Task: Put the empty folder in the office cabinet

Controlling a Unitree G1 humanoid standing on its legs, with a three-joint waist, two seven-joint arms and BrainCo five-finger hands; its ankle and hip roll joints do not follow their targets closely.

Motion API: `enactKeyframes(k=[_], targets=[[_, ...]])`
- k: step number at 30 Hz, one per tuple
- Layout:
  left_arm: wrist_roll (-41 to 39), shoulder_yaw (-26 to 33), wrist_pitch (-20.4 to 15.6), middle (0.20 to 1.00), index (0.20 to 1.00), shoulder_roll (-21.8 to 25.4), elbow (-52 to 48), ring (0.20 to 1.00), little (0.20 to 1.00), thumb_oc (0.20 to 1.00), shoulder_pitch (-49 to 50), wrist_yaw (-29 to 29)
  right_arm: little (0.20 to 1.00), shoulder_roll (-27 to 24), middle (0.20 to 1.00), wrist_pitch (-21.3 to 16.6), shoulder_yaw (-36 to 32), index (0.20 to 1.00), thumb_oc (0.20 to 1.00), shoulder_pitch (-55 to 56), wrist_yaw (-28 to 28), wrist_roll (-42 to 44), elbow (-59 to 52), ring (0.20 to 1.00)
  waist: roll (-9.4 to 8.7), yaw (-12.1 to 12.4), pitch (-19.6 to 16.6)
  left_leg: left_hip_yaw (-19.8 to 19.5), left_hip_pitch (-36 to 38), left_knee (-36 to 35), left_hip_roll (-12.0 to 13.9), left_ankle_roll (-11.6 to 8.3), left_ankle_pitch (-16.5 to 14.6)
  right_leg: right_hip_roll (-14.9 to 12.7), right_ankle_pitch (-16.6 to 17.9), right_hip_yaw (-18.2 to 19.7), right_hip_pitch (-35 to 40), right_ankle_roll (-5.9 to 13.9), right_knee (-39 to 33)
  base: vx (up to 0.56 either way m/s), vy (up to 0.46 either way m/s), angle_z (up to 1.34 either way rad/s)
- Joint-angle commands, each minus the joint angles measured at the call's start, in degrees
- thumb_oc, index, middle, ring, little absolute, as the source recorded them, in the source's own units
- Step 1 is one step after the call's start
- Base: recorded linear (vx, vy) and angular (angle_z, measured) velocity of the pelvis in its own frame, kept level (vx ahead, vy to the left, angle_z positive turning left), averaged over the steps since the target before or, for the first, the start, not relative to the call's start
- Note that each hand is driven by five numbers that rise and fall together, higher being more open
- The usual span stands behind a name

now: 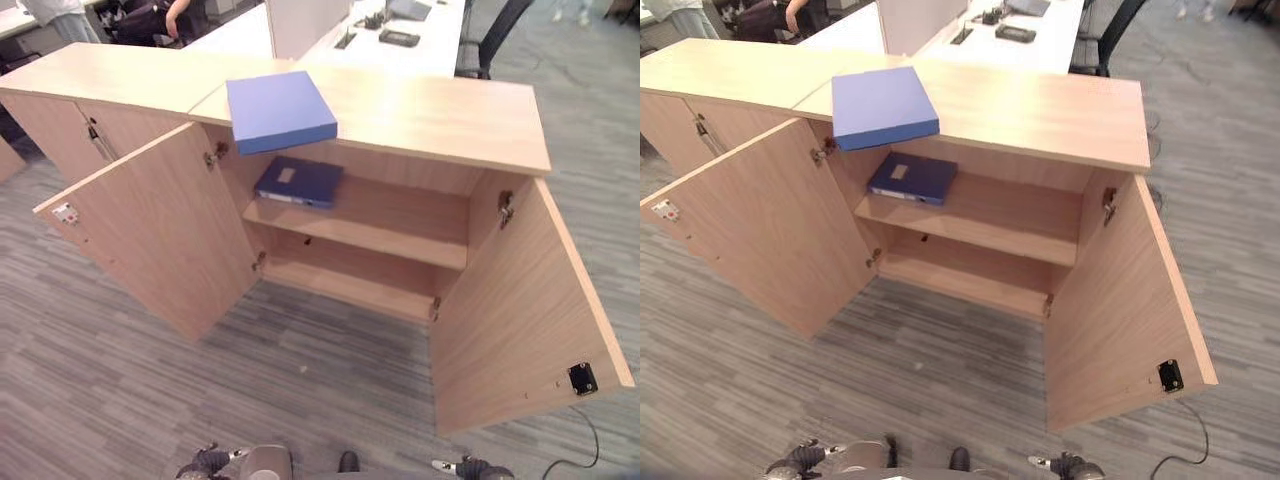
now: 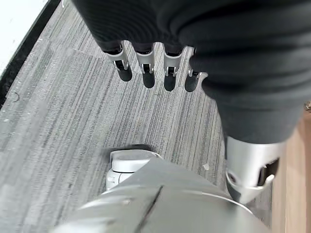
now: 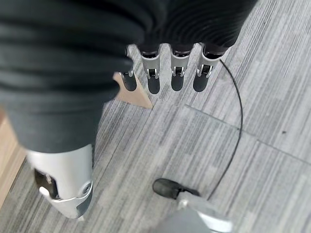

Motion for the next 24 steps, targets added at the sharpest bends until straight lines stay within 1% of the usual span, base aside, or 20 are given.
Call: enactKeyframes(k=[1,3,4,5,6,8,10,11,12,13,15,16,17,18,19,20,22,23,24], targets=[[0.13,-0.65,-0.67,1.0,1.0,0.29,1.68,1.0,1.0,1.0,-1.47,0.9,1.0,-1.57,1.0,-0.22,-0.06,1.0,1.0,2.1,-0.24,-3.37,0.11,1.0,1.1,1.45,0.67,-2.55,1.23,1.45,0.3,1.8,2.36,-2.36,-3.02,0.05,0.8,5.31,4.16,0.16,0.084,-0.37],[0.2,-0.96,-0.8,1.0,1.0,0.01,1.58,1.0,1.0,1.0,-1.49,1.03,1.0,-1.8,1.0,-0.07,0.02,1.0,1.0,2.59,0.18,-4.06,0.19,1.0,2.17,1.95,0.59,-4.79,0.1,-1.99,0.31,0.88,3.69,-2.74,-4.31,1.09,2.57,5.71,4.06,0.24,0.148,-0.49],[0.24,-1.15,-0.84,1.0,1.0,-0.44,1.47,1.0,1.0,1.0,-1.67,0.92,1.0,-1.7,1.0,0.41,0.37,1.0,1.0,3.08,0.9,-5.27,0.58,1.0,3.17,2.38,0.35,-5.59,-1.28,-5.08,0.84,0.07,4.9,-3.47,-5.51,1.96,4.13,6.18,3.78,0.31,0.218,-0.22],[0.32,-1.26,-0.91,1.0,1.0,-0.59,1.37,1.0,1.0,1.0,-1.72,0.74,1.0,-1.54,1.0,0.62,0.86,1.0,1.0,3.35,1.34,-6.33,0.89,1.0,3.58,2.6,0.25,-5.51,-1.96,-5.94,1.1,-0.26,5.36,-3.78,-6.01,2.51,4.8,6.41,3.67,0.24,0.174,-0.05],[0.32,-1.26,-0.91,1.0,1.0,-0.59,1.37,1.0,1.0,1.0,-1.71,0.74,1.0,-1.54,1.0,0.61,0.86,1.0,1.0,3.36,1.35,-6.34,0.89,1.0,3.53,2.6,0.27,-5.48,-1.92,-5.94,1.05,-0.25,5.34,-3.84,-6.06,2.52,4.83,6.42,3.67,0.15,0.133,-0.07],[0.73,-1.7,-0.99,1.0,1.0,-0.73,1.05,1.0,1.0,1.0,-1.91,0.59,1.0,-1.58,1.0,1.07,1.89,1.0,1.0,3.31,2.0,-8.48,1.53,1.0,4.22,3.05,0.31,-4.77,-3.03,-6.1,1.61,-0.89,5.91,-4.94,-6.76,3.3,6.46,7.05,3.18,0.19,0.198,-0.28],[1.38,-1.75,-0.85,1.0,1.0,-0.92,1.2,1.0,1.0,1.0,-1.71,0.34,1.0,-1.21,1.0,1.4,2.42,1.0,1.0,3.02,2.66,-10.27,1.9,1.0,5.07,3.47,-0.98,-5.84,-1.1,-7.08,2.56,-1.25,6.07,-5.87,-6.76,4.27,7.27,8.27,2.26,0.22,0.275,-0.32],[1.95,-2.22,-0.8,1.0,1.0,-1.01,1.2,1.0,1.0,1.0,-1.86,0.19,1.0,-1.1,1.0,1.46,2.52,1.0,1.0,3.08,2.76,-10.94,2.46,1.0,5.32,3.48,-1.41,-5.97,-0.7,-6.94,2.61,-1.33,6.87,-6.78,-6.37,4.06,7.13,8.98,1.92,0.21,0.377,-0.52],[2.39,-2.35,-0.86,1.0,1.0,-0.65,1.17,1.0,1.0,1.0,-2.41,-0.03,1.0,-0.81,1.0,1.7,2.46,1.0,1.0,2.85,3.16,-10.95,2.91,1.0,5.0,3.48,-1.57,-5.77,-0.31,-5.95,2.12,-0.69,6.6,-8.68,-5.39,4.24,6.49,9.96,1.25,0.15,0.306,-0.58],[2.39,-2.35,-0.87,1.0,1.0,-0.64,1.18,1.0,1.0,1.0,-2.41,-0.03,1.0,-0.79,1.0,1.69,2.46,1.0,1.0,2.84,3.16,-10.95,2.93,1.0,4.95,3.48,-1.56,-5.75,-0.3,-5.92,2.07,-0.68,6.55,-8.73,-5.4,4.24,6.53,9.98,1.21,0.11,0.259,-0.37],[2.89,-2.27,-0.75,1.0,1.0,-0.01,1.23,1.0,1.0,1.0,-3.19,0.05,1.0,-0.28,1.0,1.94,2.58,1.0,1.0,2.77,3.62,-11.08,3.02,1.0,3.88,3.68,-1.48,-5.0,-0.8,-3.6,0.87,0.18,4.82,-11.27,-3.71,4.39,5.7,11.31,0.58,0.1,0.258,0.13],[3.03,-1.99,-0.74,1.0,1.0,0.82,0.87,1.0,1.0,1.0,-3.76,0.11,1.0,0.13,1.0,2.03,3.02,1.0,1.0,2.59,4.05,-11.37,2.87,1.0,2.87,4.0,-1.48,-4.52,-1.55,-1.16,-0.63,1.56,2.33,-13.76,-1.69,4.46,4.1,12.29,0.73,0.13,0.358,0.16],[2.99,-1.82,-0.76,1.0,1.0,1.21,0.83,1.0,1.0,1.0,-3.96,0.09,1.0,0.25,1.0,1.95,3.36,1.0,1.0,2.3,4.34,-11.56,2.74,1.0,2.32,4.29,-1.7,-4.41,-2.0,-0.19,-1.54,2.11,1.11,-15.1,-0.2,4.44,3.0,12.73,0.91,0.12,0.427,0.09],[2.65,-1.25,-0.74,1.0,1.0,1.87,0.52,1.0,1.0,1.0,-4.15,0.19,1.0,0.59,1.0,1.92,4.04,1.0,1.0,1.21,4.76,-11.43,1.63,1.0,1.52,4.9,-1.56,-4.19,-2.16,0.92,-3.17,3.08,-0.66,-17.51,3.58,4.68,1.22,13.44,1.68,0.09,0.356,-0.21],[2.56,-1.1,-0.87,1.0,1.0,2.13,0.41,1.0,1.0,1.0,-4.17,0.22,1.0,0.73,1.0,1.72,4.43,1.0,1.0,0.74,4.77,-11.37,0.94,1.0,1.09,5.22,-1.6,-4.07,-2.54,1.69,-4.0,3.53,-1.61,-18.87,5.93,4.73,0.35,13.66,2.21,0.06,0.252,-0.09],[2.56,-1.1,-0.87,1.0,1.0,2.14,0.41,1.0,1.0,1.0,-4.17,0.22,1.0,0.74,1.0,1.72,4.44,1.0,1.0,0.74,4.77,-11.37,0.94,1.0,1.05,5.23,-1.66,-4.03,-2.65,1.81,-4.03,3.55,-1.68,-18.9,5.96,4.75,0.31,13.69,2.15,0.03,0.158,-0.03],[2.5,-0.75,-0.91,1.0,1.0,2.82,0.11,1.0,1.0,1.0,-4.2,0.33,1.0,0.94,1.0,1.48,5.34,1.0,1.0,-0.56,4.78,-11.39,-0.75,1.0,0.48,5.88,-1.29,-3.52,-3.37,3.61,-4.8,4.23,-3.18,-21.51,10.74,3.52,-1.26,13.99,3.37,0.01,0.14,0.18],[2.59,-0.53,-0.86,1.0,1.0,3.2,0.05,1.0,1.0,1.0,-4.18,0.41,1.0,1.17,1.0,1.43,5.85,1.0,1.0,-1.08,4.77,-11.59,-1.28,1.0,0.39,6.24,-1.24,-3.25,-3.73,4.18,-4.6,4.34,-3.74,-22.26,11.78,2.06,-1.36,13.87,3.22,0.01,0.122,-0.03],[2.58,-0.32,-0.9,1.0,1.0,3.75,-0.06,1.0,1.0,1.0,-4.06,0.56,1.0,1.33,1.0,1.22,6.48,1.0,1.0,-1.54,4.72,-11.86,-1.78,1.0,0.1,6.84,-1.3,-2.79,-4.07,4.88,-4.16,4.36,-4.25,-23.07,13.46,-0.29,-1.56,13.89,3.46,0.08,0.192,-0.22]])
